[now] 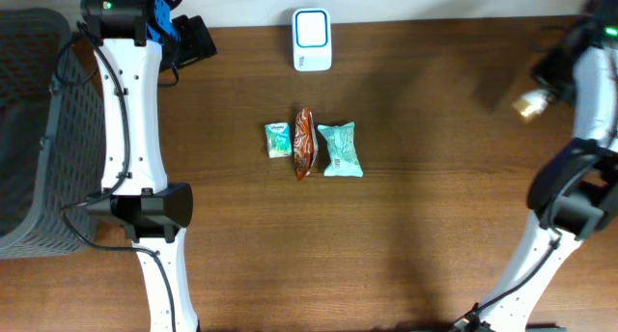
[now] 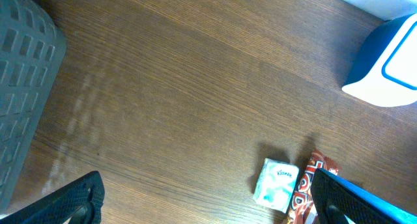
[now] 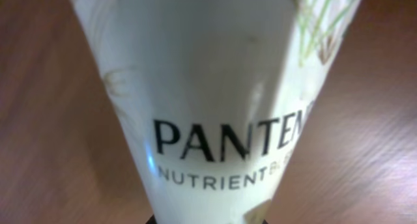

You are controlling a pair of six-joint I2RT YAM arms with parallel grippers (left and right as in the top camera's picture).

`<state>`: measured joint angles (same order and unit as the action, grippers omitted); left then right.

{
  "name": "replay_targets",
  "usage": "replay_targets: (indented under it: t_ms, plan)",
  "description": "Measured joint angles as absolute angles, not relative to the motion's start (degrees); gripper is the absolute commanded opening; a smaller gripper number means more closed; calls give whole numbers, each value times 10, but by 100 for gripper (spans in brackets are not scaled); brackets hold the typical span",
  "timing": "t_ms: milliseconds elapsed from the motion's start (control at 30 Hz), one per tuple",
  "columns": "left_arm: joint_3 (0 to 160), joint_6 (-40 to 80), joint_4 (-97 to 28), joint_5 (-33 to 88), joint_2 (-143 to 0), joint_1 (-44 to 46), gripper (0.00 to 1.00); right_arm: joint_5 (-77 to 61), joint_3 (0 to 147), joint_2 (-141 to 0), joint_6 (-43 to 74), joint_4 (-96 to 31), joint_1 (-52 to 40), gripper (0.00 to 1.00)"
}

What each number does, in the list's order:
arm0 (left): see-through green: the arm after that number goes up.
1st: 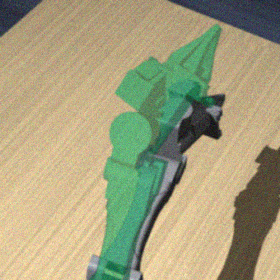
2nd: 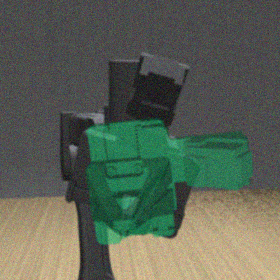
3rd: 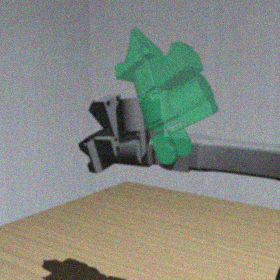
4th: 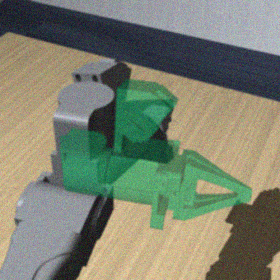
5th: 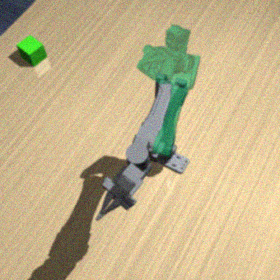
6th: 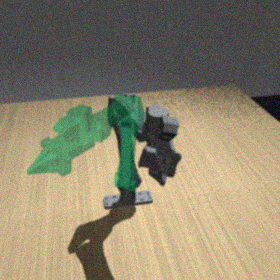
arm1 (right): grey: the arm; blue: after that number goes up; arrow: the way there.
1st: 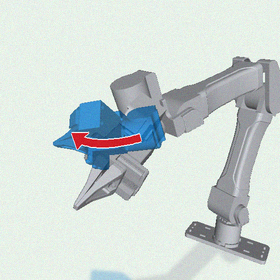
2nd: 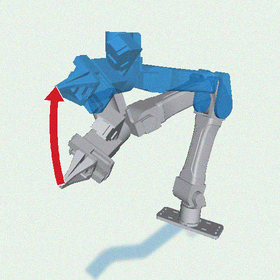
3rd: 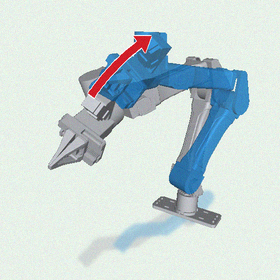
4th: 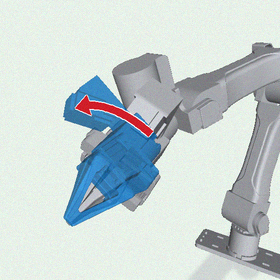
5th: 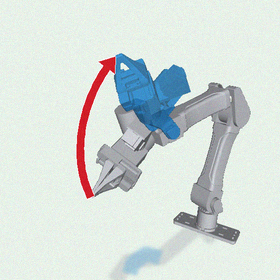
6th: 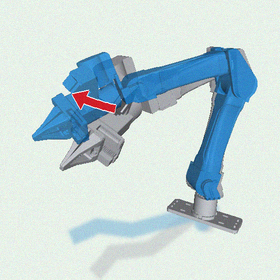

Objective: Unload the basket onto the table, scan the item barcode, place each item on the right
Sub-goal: 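Carry the tube to the right edge and set it down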

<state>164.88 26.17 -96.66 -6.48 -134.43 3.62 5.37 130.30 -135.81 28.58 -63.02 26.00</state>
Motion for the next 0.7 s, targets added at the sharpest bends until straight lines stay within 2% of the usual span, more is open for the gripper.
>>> replay_targets:
  t_ms: [100, 400, 433, 467, 500, 533, 567, 600, 633, 700]
  plan:
    - [1649, 262, -967, -65, -1344, 36, 99, 55, 1303, -1358, 286, -630, 310, 8]
    - [1649, 262, -967, -65, -1344, 36, 99, 55, 1264, -1360, 287, -604, 352, 5]
    - [1649, 262, -967, -65, -1344, 36, 99, 55, 1255, -1362, 287, -600, 352, 11]
    - [1649, 262, -967, -65, -1344, 36, 99, 55, 1252, -1363, 287, -600, 352, 24]
    - [1649, 262, -967, -65, -1344, 36, 99, 55, 1249, -1363, 286, -600, 352, 30]
    - [1649, 262, -967, -65, -1344, 36, 99, 55, 1249, -1364, 288, -602, 352, 50]
    - [1649, 262, -967, -65, -1344, 36, 99, 56, 1249, -1364, 287, -606, 352, 76]
    - [1649, 262, -967, -65, -1344, 36, 99, 56, 1251, -1364, 287, -611, 352, 87]
    - [1649, 262, -967, -65, -1344, 36, 99, 56, 1254, -1364, 287, -619, 353, 94]
    - [1649, 262, -967, -65, -1344, 36, 99, 56, 1263, -1364, 285, -637, 355, 97]
